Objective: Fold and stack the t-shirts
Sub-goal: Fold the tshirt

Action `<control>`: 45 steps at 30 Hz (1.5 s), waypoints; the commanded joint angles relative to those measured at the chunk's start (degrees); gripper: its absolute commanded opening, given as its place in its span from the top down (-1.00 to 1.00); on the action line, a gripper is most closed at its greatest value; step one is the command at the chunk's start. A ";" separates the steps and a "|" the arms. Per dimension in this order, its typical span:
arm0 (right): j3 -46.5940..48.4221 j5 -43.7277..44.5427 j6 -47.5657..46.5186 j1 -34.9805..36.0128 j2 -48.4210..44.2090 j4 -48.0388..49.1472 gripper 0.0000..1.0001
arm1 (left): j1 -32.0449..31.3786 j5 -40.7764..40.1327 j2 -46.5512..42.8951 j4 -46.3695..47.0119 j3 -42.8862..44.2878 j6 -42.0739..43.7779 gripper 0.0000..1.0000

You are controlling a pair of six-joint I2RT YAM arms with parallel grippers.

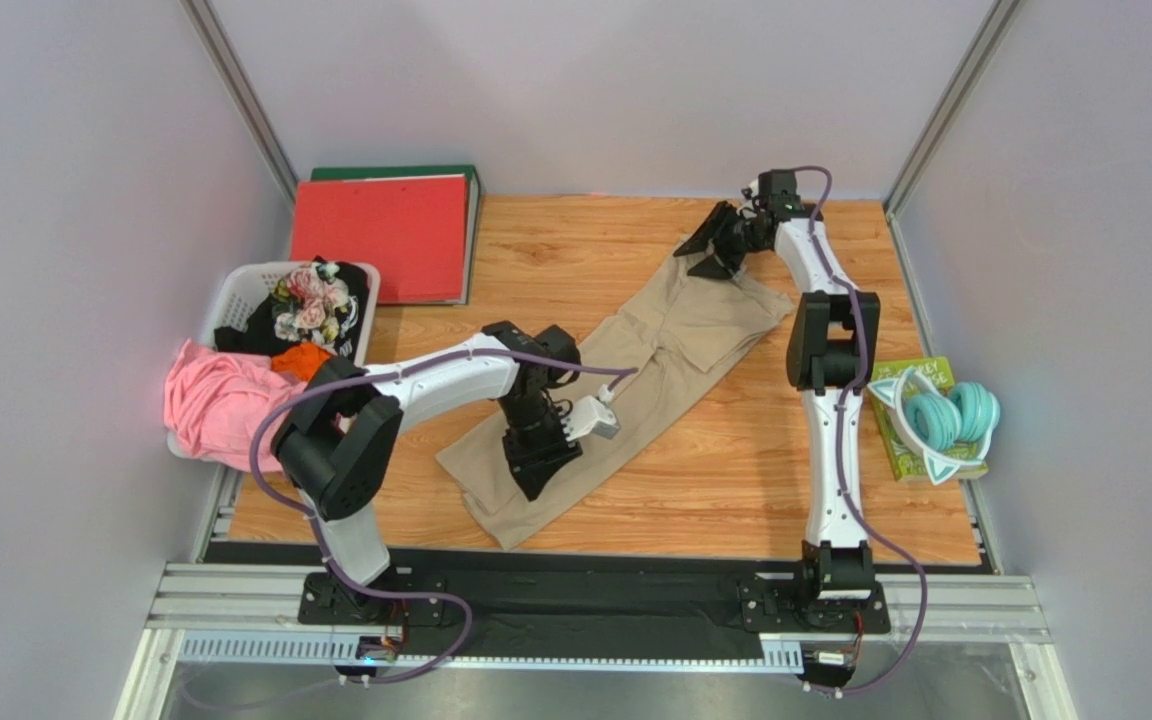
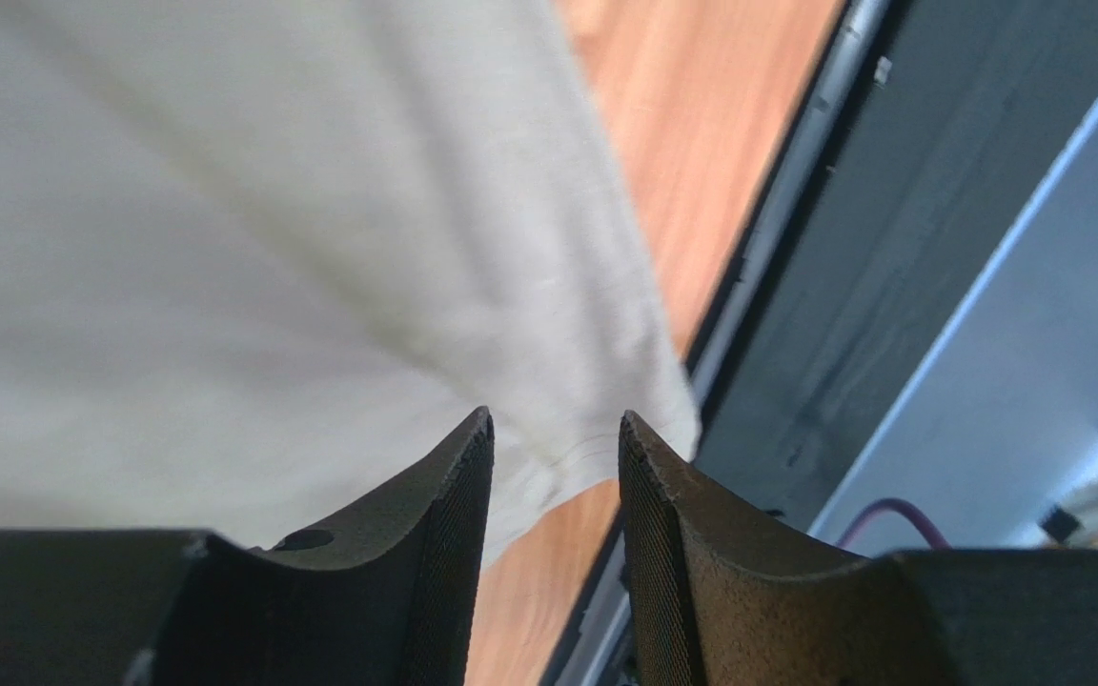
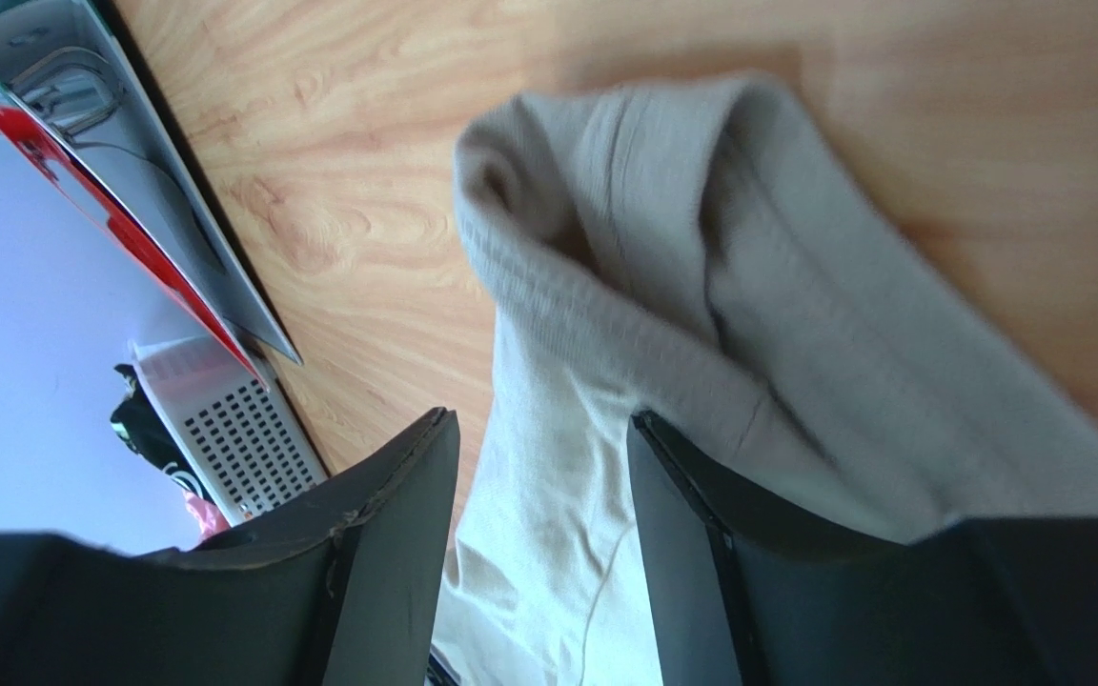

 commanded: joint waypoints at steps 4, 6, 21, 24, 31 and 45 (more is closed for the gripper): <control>-4.78 15.92 -6.97 0.39 -21.24 -9.67 -0.13 | 13.30 -8.16 -5.58 2.54 9.69 1.81 0.11; -7.14 23.02 -8.99 0.56 -25.71 -14.41 -0.13 | 14.10 -12.90 -5.49 4.81 7.25 2.94 0.11; -20.16 59.20 -8.47 9.97 -25.04 -31.49 0.01 | 13.93 -15.20 -8.83 13.97 -8.94 -0.39 0.12; -20.69 59.11 -7.94 10.32 -24.51 -31.58 0.03 | 13.93 -14.76 -8.48 14.23 -8.94 -0.30 0.12; -17.28 59.46 -7.77 11.55 -21.26 -33.16 0.04 | 13.67 -13.89 -7.43 14.41 -9.03 -0.56 0.13; -5.84 56.04 -9.53 10.50 -10.71 -34.13 0.03 | 11.38 -13.62 -5.76 14.41 -10.53 -0.74 0.13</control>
